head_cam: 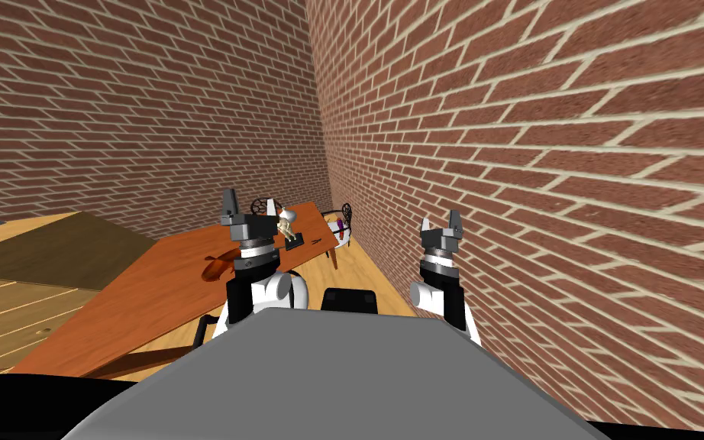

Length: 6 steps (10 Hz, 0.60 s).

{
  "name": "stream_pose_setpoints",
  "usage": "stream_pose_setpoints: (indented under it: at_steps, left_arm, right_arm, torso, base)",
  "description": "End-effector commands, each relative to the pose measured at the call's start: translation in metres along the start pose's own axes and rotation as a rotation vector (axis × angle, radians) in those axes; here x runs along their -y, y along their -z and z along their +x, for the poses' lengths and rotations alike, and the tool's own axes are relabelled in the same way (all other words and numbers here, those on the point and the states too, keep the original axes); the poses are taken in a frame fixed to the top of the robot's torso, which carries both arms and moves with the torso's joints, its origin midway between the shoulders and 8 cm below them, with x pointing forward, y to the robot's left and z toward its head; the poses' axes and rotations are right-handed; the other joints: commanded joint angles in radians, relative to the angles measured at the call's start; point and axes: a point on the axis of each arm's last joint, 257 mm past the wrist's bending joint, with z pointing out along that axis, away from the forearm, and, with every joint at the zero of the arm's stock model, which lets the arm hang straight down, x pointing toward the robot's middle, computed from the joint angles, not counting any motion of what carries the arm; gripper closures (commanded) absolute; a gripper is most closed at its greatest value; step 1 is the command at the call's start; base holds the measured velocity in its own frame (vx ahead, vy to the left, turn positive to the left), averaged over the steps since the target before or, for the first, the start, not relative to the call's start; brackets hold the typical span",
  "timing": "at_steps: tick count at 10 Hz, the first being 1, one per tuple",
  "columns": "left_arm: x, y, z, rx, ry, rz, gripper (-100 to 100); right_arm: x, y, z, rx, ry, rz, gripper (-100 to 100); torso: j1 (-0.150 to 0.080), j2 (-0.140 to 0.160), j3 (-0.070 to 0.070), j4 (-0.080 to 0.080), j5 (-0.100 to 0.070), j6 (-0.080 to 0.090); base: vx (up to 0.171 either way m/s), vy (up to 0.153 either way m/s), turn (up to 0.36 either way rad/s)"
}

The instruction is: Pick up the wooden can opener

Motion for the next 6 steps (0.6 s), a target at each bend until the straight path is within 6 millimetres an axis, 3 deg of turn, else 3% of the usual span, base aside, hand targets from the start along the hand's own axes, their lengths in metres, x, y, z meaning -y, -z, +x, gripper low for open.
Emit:
stream_pose_setpoints:
  at_steps: [1,6]
  left_arm:
    - [-0.008,0.0,0.004,-0.033,-0.008,-0.022,-100]
    - [-0.065,0.008,0.004,-0.118,-0.037,-0.166,-100]
  right_arm:
    - [0.0,0.0,0.0,0.0,0.0,0.0,0]
    - [0.0,0.0,0.0,0.0,0.0,0.0,0]
  torso:
    - [0.0,0.0,0.0,0.0,0.0,0.0]
    - [-0.001,-0.002,-0.001,0.0,0.0,0.0]
  base:
    - [0.005,-0.004,0.044]
    - [0.023,-0.018,0.1]
